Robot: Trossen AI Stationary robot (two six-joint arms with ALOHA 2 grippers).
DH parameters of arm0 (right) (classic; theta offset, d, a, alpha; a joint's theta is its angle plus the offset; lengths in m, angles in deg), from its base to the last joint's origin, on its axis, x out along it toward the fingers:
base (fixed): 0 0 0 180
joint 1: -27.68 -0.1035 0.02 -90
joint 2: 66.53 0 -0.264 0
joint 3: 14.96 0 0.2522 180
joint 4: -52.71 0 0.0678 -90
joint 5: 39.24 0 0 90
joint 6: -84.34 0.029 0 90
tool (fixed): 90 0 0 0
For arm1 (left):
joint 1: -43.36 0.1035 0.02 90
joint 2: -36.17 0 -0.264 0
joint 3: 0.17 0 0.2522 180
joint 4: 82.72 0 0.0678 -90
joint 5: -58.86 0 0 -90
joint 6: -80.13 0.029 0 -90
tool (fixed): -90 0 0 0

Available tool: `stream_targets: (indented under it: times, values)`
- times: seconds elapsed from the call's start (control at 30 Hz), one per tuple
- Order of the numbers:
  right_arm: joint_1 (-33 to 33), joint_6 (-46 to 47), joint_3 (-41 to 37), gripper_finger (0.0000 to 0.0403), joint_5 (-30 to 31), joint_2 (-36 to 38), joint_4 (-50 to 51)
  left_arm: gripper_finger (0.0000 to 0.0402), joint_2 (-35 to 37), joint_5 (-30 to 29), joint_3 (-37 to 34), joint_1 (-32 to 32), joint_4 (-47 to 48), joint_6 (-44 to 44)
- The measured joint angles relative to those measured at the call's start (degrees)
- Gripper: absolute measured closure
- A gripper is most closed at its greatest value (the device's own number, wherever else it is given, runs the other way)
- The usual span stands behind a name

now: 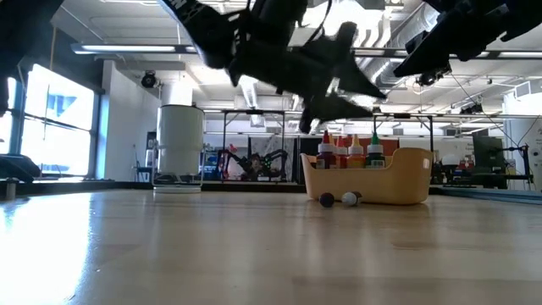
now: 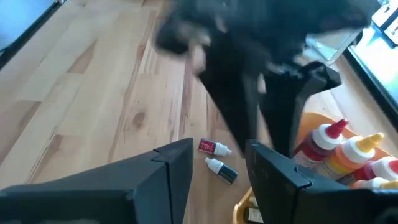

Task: Pick & Place food coloring
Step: Put the small green food coloring bottle into the yellow bin

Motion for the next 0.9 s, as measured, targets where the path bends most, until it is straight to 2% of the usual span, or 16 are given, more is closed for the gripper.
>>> stream_targets:
  times: [0.07, 0.17, 0.23, 0.27, 0.33, 0.4, 0.53, 0.67, 0.77, 0.9]
  values:
    - [0.02, -0.05, 0.0, 0.0263, -1.07, -1.72, -0.46, 0.0219, 0.8, 7.36, 2.1, 0.08, 3.06, -1.14]
    - [0.0, -0.94, 0.0, 0.0263, -3.19, -5.22, -2.51, 0.0219, 3.4, 19.44, 4.92, 1.16, 14.32, -2.08]
    - [0.0, -3.35, 0.0, 0.0263, -5.21, -7.92, -4.51, 0.0219, 5.09, 22.73, 6.03, 1.24, 19.01, -1.66]
    - [0.0, -4.62, 0.0, 0.0263, -6.3, -9.27, -5.95, 0.0219, 6.15, 22.01, 6.19, 0.89, 20.31, -1.64]
    - [0.0, -6.42, 0.0, 0.0263, -8.36, -12.15, -8.36, 0.0219, 8.17, 18.17, 6.38, 0.02, 21.09, -0.9]
    - [0.0, -7.57, 0.0, 0.0263, -9.8, -15.03, -10.95, 0.0219, 11.26, 12.81, 6.32, -1.37, 25.91, 1.53]
    - [0.33, -9.39, 0.0, 0.0263, -9.45, -20.58, -13.34, 0.0218, 16.43, -4.99, 6.32, -5.33, 36.45, 3.17]
    - [1.22, -10.63, 0.0, 0.0263, -9.21, -26.49, -16.04, 0.0218, 18.13, -21.22, 6.27, -10.54, 45.27, 1.74]
    - [2.01, -10.74, 0.87, 0.0263, -8.2, -31.17, -16.44, 0.0218, 18.23, -28.54, 6.33, -13.9, 48.86, -1.08]
    - [2.98, -10.75, 4.86, 0.0263, -6.65, -36.96, -13.99, 0.0218, 18.21, -35.11, 6.31, -16.86, 52.66, -3.56]
